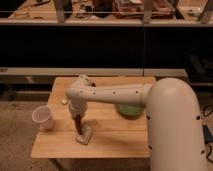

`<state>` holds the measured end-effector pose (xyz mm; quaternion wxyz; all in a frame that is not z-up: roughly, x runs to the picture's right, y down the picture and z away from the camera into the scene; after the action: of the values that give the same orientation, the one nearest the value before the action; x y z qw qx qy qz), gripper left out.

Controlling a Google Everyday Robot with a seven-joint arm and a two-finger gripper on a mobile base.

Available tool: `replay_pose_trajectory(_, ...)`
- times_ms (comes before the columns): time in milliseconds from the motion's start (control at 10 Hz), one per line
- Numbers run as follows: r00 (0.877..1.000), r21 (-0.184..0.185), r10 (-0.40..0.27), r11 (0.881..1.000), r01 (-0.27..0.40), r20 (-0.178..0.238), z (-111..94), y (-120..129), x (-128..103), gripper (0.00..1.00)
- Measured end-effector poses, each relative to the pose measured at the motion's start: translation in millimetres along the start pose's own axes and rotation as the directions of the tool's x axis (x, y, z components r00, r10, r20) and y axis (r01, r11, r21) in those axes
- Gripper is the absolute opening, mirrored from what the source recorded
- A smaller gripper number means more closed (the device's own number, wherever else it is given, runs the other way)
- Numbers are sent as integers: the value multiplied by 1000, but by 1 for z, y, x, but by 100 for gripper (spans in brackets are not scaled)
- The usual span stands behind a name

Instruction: Place the pepper on the white sponge

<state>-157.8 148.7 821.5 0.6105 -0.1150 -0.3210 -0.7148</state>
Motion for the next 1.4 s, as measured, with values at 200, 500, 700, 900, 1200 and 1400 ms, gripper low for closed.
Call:
replay_pose_trajectory(200,999,6,49,999,-49,-5,3,16,-7,10)
replay_pose_trajectory(500,995,14,102,995,-102,-11,5,27,-22,10)
replay_pose_trajectory(700,993,17,118,993,-118,-6,6,27,-33,11)
replay_pose_trajectory(900,994,3,113,994,-113,4,9,26,-42,27)
replay_pose_trajectory(1200,995,-23,97,995,-97,-2,11,25,-38,55)
replay_pose_trajectory(1400,997,-37,82,996,-82,-4,10,20,-34,75)
